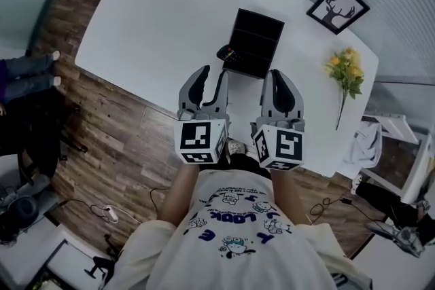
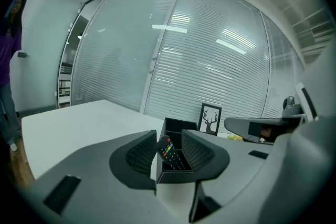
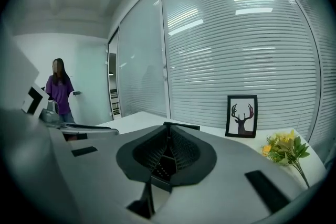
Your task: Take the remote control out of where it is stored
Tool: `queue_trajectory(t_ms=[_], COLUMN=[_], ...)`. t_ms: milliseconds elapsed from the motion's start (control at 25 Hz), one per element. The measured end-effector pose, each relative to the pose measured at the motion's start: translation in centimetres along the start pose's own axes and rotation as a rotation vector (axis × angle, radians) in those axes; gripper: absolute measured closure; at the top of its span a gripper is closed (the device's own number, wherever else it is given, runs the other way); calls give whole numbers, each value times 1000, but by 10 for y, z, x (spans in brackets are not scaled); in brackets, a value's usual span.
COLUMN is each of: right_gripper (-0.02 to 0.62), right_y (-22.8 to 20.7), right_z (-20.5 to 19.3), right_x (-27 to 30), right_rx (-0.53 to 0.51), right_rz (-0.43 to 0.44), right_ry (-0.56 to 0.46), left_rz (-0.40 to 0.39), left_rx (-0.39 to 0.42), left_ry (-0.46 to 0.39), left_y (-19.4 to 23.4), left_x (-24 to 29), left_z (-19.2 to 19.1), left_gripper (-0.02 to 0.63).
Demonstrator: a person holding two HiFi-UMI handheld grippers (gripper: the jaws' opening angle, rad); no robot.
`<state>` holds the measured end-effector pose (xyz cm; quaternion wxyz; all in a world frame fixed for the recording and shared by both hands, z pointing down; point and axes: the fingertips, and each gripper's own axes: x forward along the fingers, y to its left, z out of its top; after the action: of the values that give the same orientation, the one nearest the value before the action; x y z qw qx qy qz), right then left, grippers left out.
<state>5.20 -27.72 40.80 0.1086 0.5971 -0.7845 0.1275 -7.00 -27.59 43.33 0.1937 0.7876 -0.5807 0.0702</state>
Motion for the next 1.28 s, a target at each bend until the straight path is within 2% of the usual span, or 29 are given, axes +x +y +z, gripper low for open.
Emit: queue_trajectory(t_ms=[280,400,560,1000,1280], right_gripper=[554,554,554,554,554], right_y=[-4,-6,-5,-5,-9], right_z=[-15,-21,-32,-48,-50], right_x=[25,32,41,53,60], right_rx=[7,14,19,19,29], right_rz=[-28,-40,-47,-81,-96], right_ry=[49,66,91,131,144], left_rz=[-88,-128,-179,-259,-286], left_rx=[-35,-55,-83,-75,-59], left_ry=[80,113,149,202,207], left_y=[9,10,14,13,7], left_x=[40,56,70,93,98], left_z=[-22,-32,-44,-56,-58], left_gripper=[363,351,351,356,436])
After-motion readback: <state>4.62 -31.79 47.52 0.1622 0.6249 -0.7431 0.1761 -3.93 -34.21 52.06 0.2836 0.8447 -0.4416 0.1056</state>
